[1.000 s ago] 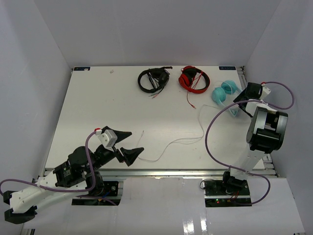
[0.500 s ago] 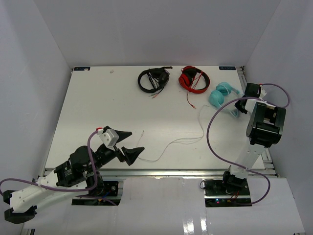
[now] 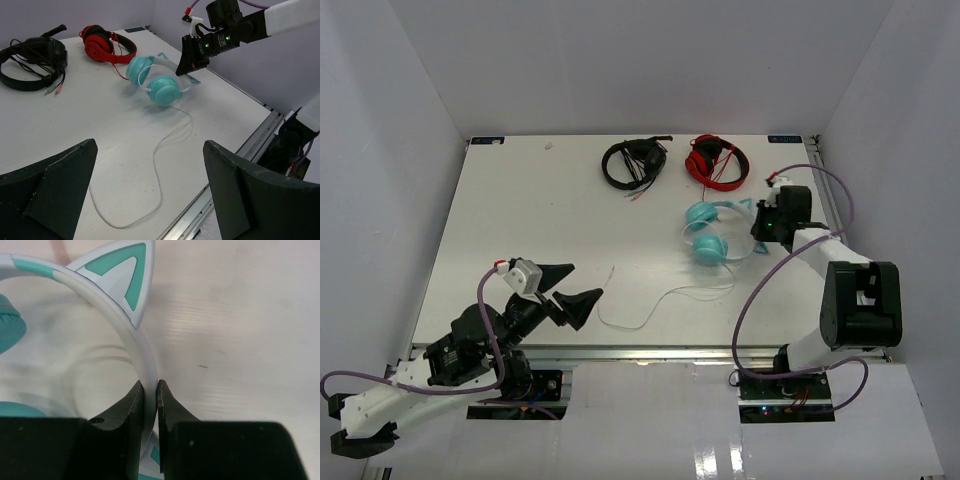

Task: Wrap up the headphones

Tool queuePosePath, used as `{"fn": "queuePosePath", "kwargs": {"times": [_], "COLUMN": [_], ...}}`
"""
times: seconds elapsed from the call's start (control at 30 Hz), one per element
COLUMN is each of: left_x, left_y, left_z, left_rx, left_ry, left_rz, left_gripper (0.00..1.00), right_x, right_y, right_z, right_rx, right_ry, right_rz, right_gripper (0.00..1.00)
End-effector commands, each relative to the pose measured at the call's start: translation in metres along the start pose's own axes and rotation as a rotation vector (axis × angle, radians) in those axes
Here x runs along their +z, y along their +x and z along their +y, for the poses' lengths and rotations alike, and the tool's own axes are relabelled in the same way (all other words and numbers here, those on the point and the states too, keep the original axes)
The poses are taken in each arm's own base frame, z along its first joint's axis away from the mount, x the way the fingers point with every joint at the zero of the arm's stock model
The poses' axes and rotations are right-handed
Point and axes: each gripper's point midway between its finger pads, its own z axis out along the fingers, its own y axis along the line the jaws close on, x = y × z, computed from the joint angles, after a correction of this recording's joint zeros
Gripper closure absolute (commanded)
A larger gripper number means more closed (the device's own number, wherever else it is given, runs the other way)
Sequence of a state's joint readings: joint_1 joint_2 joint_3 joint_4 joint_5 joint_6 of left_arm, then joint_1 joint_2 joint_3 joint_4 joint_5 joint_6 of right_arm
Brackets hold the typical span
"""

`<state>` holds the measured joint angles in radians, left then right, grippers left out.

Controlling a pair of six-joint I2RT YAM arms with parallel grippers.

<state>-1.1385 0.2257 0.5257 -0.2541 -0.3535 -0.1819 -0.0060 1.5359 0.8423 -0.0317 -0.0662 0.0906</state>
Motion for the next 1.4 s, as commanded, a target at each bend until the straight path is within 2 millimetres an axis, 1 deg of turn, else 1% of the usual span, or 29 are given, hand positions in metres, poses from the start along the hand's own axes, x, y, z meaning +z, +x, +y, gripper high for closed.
{"fn": "queuePosePath", "kwargs": {"times": [0.0,0.03,0.1,0.17,0.2,0.27,0.3,0.33,0.4,0.5,0.53,0.57,0.6,0.63,0.67,0.7,0.73,0.77,0.87,0.93,1.0,1.07,1.1,1.13,1.23,1.3,1.37], "left_x": [-0.003,-0.004,-0.005,-0.007,-0.007,-0.009,-0.009,-0.009,-0.007,0.001,0.007,0.015,0.024,0.032,0.042,0.049,0.060,0.072,0.096,0.112,0.139,0.163,0.175,0.185,0.199,0.200,0.201], "left_y": [0.003,0.003,0.003,0.002,0.002,0.004,0.004,0.004,0.011,0.008,0.011,0.020,0.029,0.032,0.046,0.040,0.038,0.039,0.033,0.031,0.037,0.051,0.070,0.069,0.087,0.090,0.106], "left_z": [0.022,0.022,0.011,0.004,0.001,-0.008,-0.012,-0.015,-0.018,-0.026,-0.028,-0.031,-0.034,-0.036,-0.035,-0.036,-0.035,-0.033,-0.030,-0.033,-0.043,-0.053,-0.055,-0.059,-0.059,-0.060,-0.060], "left_rx": [-0.058,-0.056,-0.047,-0.039,-0.033,-0.021,-0.018,-0.019,-0.011,-0.016,-0.013,-0.004,0.007,0.014,0.031,0.037,0.050,0.064,0.154,0.208,0.271,0.324,0.346,0.352,0.358,0.311,0.281], "left_ry": [-0.124,-0.120,-0.052,-0.004,0.016,0.070,0.097,0.117,0.135,0.169,0.176,0.182,0.187,0.185,0.166,0.162,0.140,0.110,0.062,0.052,0.062,0.091,0.097,0.104,0.145,0.197,0.274], "left_rz": [-0.033,-0.035,-0.036,-0.042,-0.046,-0.041,-0.045,-0.055,-0.057,-0.108,-0.115,-0.101,-0.085,-0.091,-0.049,-0.083,-0.108,-0.127,-0.218,-0.252,-0.250,-0.228,-0.190,-0.198,-0.185,-0.208,-0.184], "left_gripper": [0.02,0.02,0.02,0.02,0.02,0.02,0.02,0.02,0.02,0.02,0.02,0.02,0.02,0.02,0.02,0.02,0.02,0.02,0.02,0.02,0.02,0.02,0.02,0.02,0.02,0.02,0.02], "right_x": [-0.023,-0.024,-0.030,-0.038,-0.042,-0.058,-0.071,-0.090,-0.125,-0.170,-0.180,-0.189,-0.194,-0.193,-0.196,-0.199,-0.206,-0.214,-0.238,-0.254,-0.262,-0.266,-0.266,-0.266,-0.279,-0.287,-0.299], "right_y": [0.006,0.008,-0.001,-0.019,-0.032,-0.077,-0.103,-0.131,-0.173,-0.221,-0.233,-0.240,-0.242,-0.241,-0.234,-0.237,-0.239,-0.240,-0.253,-0.256,-0.249,-0.241,-0.237,-0.233,-0.226,-0.224,-0.223], "right_z": [0.110,0.122,0.160,0.181,0.190,0.203,0.211,0.221,0.226,0.231,0.227,0.229,0.231,0.224,0.227,0.223,0.216,0.207,0.182,0.173,0.176,0.182,0.183,0.185,0.193,0.196,0.199], "right_rx": [-0.518,-0.578,-0.761,-0.858,-0.884,-0.898,-0.894,-0.872,-0.793,-0.708,-0.645,-0.596,-0.561,-0.497,-0.444,-0.424,-0.394,-0.358,-0.261,-0.219,-0.190,-0.167,-0.163,-0.144,-0.134,-0.125,-0.110], "right_ry": [-0.377,-0.393,-0.397,-0.354,-0.320,-0.240,-0.214,-0.203,-0.168,-0.140,-0.130,-0.173,-0.257,-0.305,-0.370,-0.358,-0.319,-0.268,-0.156,-0.132,-0.181,-0.239,-0.255,-0.278,-0.357,-0.392,-0.434], "right_rz": [-0.038,-0.034,-0.082,-0.153,-0.194,-0.304,-0.369,-0.444,-0.572,-0.722,-0.735,-0.738,-0.725,-0.691,-0.664,-0.683,-0.711,-0.741,-0.813,-0.844,-0.839,-0.819,-0.803,-0.791,-0.777,-0.772,-0.766], "right_gripper": [0.92,0.92,0.92,0.92,0.92,0.92,0.92,0.92,0.92,0.92,0.92,0.92,0.92,0.92,0.92,0.92,0.92,0.92,0.92,0.92,0.92,0.92,0.92,0.92,0.92,0.92,0.92]}}
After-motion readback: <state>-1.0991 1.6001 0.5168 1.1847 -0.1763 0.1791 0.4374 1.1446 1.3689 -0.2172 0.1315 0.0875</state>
